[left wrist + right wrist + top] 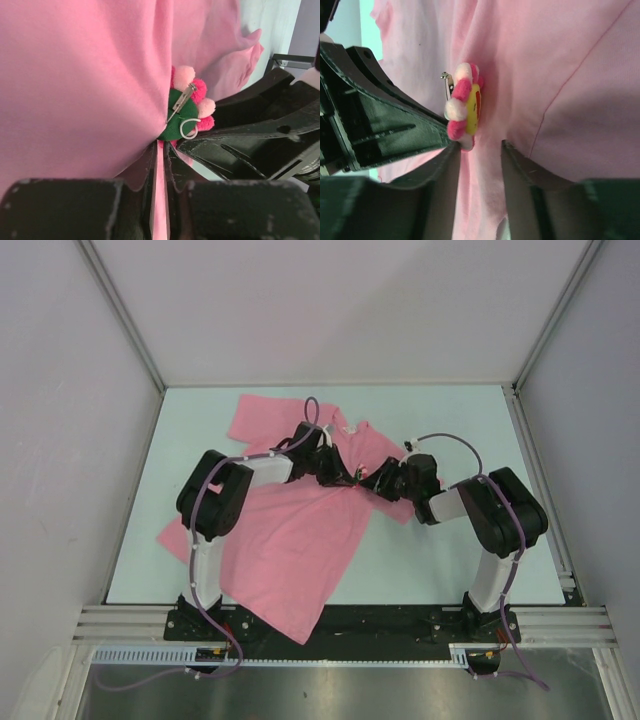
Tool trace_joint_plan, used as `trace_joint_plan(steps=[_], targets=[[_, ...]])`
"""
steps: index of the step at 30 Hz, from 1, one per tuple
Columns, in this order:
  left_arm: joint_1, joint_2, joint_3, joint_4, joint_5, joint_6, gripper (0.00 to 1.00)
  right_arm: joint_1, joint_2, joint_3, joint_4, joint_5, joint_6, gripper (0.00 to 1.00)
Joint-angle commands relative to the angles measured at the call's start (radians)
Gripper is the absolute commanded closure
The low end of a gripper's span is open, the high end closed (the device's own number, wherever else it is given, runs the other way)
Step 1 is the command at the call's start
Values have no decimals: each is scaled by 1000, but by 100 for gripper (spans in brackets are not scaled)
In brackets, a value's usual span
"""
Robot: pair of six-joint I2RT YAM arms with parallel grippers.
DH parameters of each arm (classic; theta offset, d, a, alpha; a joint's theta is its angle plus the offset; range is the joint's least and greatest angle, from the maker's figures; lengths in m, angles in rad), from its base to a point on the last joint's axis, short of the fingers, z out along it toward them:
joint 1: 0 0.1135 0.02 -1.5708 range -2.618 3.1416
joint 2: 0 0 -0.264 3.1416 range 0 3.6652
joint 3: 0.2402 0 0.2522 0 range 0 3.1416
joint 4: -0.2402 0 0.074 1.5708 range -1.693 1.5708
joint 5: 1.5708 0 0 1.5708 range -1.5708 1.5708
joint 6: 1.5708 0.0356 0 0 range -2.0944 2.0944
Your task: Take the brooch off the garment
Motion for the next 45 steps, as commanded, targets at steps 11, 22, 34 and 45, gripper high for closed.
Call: trace_joint_plan(steps=[11, 22, 34, 45], targets=[[-14, 41, 36, 28, 12, -11, 89, -2, -33, 105, -13, 24, -97, 37], [-13, 31, 55, 1, 10, -2, 89, -2, 16, 154, -55, 28, -88, 66], [-1, -9, 92, -54, 32, 21, 68, -10, 23, 149, -58, 25, -79, 92], [39, 29, 175, -103, 93, 61, 86, -21, 33, 128, -16, -10, -67, 100]])
